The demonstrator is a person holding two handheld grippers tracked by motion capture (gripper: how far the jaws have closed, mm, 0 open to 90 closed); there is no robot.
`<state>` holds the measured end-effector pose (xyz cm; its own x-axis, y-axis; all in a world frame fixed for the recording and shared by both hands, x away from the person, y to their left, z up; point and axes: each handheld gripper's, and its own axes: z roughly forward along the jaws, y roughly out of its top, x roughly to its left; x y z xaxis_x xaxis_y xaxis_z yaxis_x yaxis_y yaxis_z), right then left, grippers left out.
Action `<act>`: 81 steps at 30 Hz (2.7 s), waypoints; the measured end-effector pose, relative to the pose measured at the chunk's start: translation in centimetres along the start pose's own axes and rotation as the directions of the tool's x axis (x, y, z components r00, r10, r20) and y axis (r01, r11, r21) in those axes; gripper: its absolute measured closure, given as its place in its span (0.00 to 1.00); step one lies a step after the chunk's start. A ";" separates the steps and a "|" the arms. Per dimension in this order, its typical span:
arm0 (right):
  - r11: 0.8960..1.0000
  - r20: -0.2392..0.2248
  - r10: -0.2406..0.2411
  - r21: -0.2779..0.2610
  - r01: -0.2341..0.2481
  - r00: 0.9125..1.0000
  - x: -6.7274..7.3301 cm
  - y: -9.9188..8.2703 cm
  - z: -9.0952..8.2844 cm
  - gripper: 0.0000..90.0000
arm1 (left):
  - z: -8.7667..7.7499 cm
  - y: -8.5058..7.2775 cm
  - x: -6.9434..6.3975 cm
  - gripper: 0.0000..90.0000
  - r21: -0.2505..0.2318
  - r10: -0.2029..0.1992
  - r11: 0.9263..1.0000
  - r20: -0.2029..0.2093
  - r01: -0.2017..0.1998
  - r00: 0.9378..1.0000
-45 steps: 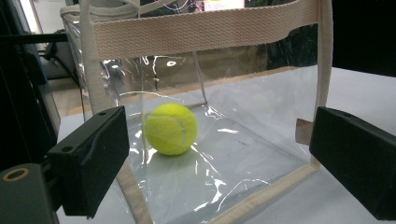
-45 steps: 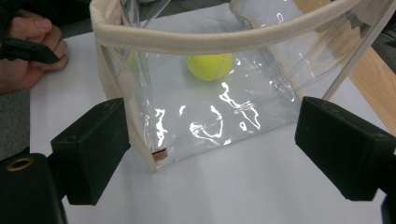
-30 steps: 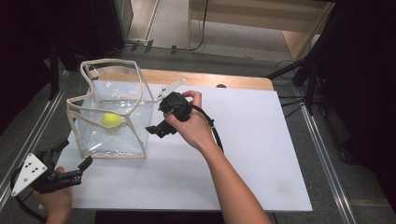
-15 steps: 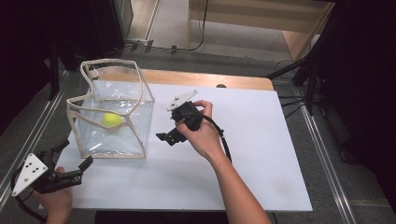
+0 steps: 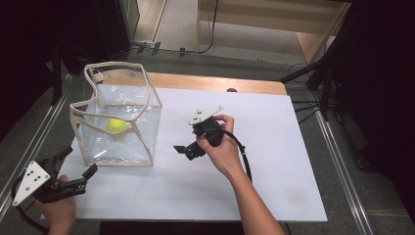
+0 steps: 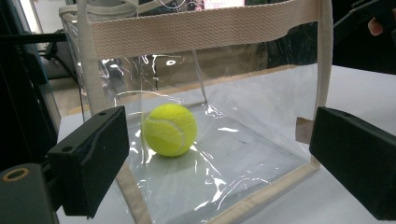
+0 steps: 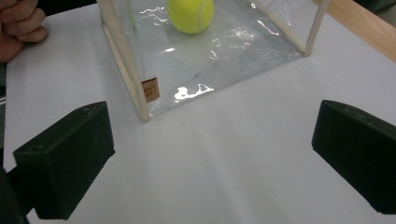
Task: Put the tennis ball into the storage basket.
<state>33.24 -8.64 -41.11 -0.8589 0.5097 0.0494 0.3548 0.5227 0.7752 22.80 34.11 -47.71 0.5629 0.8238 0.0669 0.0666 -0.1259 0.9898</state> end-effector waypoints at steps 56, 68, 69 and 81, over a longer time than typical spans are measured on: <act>0.969 0.197 0.208 -0.176 -0.175 0.958 -2.1 -14.5 -9.0 0.00 | 0.1 0.0 -0.2 0.06 0.003 0.001 1.000 -0.006 -0.001 1.000; 0.957 0.239 0.253 -0.207 -0.205 0.938 -2.4 -17.6 -11.2 0.00 | 0.1 -0.1 -0.2 0.06 0.001 0.003 1.000 -0.004 -0.003 1.000; 0.956 0.241 0.255 -0.210 -0.206 0.937 -2.4 -17.8 -11.4 0.00 | 0.1 -0.1 -0.2 0.06 0.002 0.003 1.000 -0.005 -0.003 1.000; 0.944 0.267 0.297 -0.228 -0.239 0.917 -2.4 -20.3 -12.8 0.00 | 0.0 -0.1 -0.1 0.06 0.001 0.003 1.000 -0.008 -0.003 1.000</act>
<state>23.41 -29.23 -48.88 -0.5835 0.8051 0.1068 0.4555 0.2156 0.8637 22.68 34.02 -47.78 0.5563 0.8279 0.0714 0.0655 -0.1294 0.9894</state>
